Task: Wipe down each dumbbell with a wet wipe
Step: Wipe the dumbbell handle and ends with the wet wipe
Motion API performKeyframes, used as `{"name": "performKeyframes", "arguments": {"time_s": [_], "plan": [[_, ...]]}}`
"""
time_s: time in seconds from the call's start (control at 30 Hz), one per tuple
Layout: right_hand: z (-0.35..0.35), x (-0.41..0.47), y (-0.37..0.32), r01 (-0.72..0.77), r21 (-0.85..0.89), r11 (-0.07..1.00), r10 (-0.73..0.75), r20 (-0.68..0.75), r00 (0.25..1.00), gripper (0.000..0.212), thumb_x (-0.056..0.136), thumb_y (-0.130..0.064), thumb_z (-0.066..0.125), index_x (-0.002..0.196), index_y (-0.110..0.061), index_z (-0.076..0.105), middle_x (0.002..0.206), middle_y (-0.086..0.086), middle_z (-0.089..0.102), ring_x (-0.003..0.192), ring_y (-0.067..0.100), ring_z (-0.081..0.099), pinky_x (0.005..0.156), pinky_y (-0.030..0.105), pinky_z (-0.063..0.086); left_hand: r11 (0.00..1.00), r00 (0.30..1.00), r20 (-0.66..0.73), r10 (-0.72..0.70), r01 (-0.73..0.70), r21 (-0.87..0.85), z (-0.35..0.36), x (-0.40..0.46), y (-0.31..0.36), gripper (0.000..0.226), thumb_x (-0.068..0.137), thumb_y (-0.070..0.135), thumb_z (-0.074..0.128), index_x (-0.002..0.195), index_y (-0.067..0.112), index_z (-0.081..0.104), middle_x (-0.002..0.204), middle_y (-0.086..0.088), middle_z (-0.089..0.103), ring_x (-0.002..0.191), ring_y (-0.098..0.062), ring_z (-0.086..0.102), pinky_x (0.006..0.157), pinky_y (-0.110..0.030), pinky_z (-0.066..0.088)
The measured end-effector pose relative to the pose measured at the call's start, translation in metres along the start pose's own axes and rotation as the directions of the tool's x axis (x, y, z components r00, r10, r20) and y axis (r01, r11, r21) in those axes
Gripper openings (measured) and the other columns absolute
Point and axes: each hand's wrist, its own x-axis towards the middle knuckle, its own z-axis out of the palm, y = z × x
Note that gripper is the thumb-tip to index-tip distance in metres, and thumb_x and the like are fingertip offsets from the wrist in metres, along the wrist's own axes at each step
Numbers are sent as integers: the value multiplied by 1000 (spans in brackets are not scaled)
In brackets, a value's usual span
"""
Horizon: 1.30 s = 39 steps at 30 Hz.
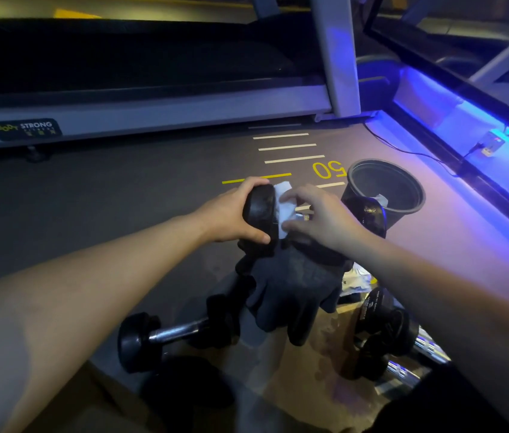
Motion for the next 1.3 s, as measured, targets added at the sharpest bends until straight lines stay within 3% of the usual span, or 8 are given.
{"name": "performKeyframes", "arguments": {"time_s": [0.1, 0.23, 0.37, 0.5, 0.6, 0.73, 0.93, 1.3], "plan": [[-2, -3, 4, -34, -14, 999, 35, 71, 997, 62, 73, -16, 85, 130, -20, 59, 120, -4, 63, 108, 8, 58, 89, 15, 42, 1000, 1000, -2, -6, 6, 5, 0, -1, 1, 106, 63, 39, 92, 146, 44, 27, 143, 6, 50, 129, -18, 49, 105, -38, 44], [-2, -1, 4, -56, -53, 997, 57, 16, 998, 61, 75, -20, 83, 130, -22, 58, 114, -4, 68, 107, 11, 62, 91, 26, 48, 1000, 1000, -1, -13, 13, 21, 0, -1, 1, 106, 63, 41, 92, 145, 46, 26, 142, 6, 51, 128, -19, 50, 105, -41, 44], [-6, 2, -3, -45, -31, 998, 45, -19, 999, 63, 73, -28, 85, 130, -23, 60, 102, -3, 65, 95, 9, 60, 77, 13, 36, 1000, 1000, 1, -14, 14, 20, 0, -3, 2, 106, 63, 40, 92, 145, 45, 26, 142, 6, 51, 128, -19, 51, 105, -42, 44], [-11, 4, -6, -66, 7, 998, 66, 34, 997, 72, 68, -32, 88, 132, -26, 56, 102, -4, 65, 97, 8, 60, 79, 16, 37, 1000, 1000, -2, -1, 1, 18, -1, -3, 2, 105, 64, 38, 92, 147, 42, 28, 142, 6, 51, 127, -19, 51, 103, -37, 45], [-17, 5, -1, -99, 103, 990, 94, 48, 994, 55, 74, -25, 85, 124, -24, 60, 96, -8, 73, 92, 3, 66, 85, 25, 46, 1000, 1000, -7, 0, 0, 22, 0, -2, 2, 105, 64, 39, 92, 147, 43, 27, 142, 6, 50, 127, -18, 50, 99, -34, 44], [-17, 6, 4, -112, 118, 987, 112, 7, 994, 37, 76, -19, 83, 111, -19, 68, 87, -6, 73, 65, -6, 57, 68, 17, 42, 1000, 1000, -8, -8, 8, 28, 1, -1, 1, 106, 63, 41, 92, 146, 45, 26, 143, 5, 49, 128, -19, 50, 102, -37, 45], [6, 9, 4, -25, -69, 997, 23, -18, 1000, 53, 65, -30, 90, 113, -18, 70, 99, -6, 51, 93, 12, 60, 80, 26, 44, 1000, 1000, -7, -2, 2, 30, 1, -3, 3, 106, 63, 40, 92, 146, 43, 27, 143, 4, 50, 128, -19, 50, 103, -38, 45], [28, 10, 3, -109, -237, 965, 106, -22, 994, 50, 73, -41, 77, 121, -34, 64, 108, -1, 70, 106, 27, 60, 77, 36, 47, 999, 1000, -18, -8, 8, 37, 1, -4, 1, 105, 62, 41, 92, 145, 46, 28, 140, 4, 52, 126, -21, 51, 100, -36, 45]]}}
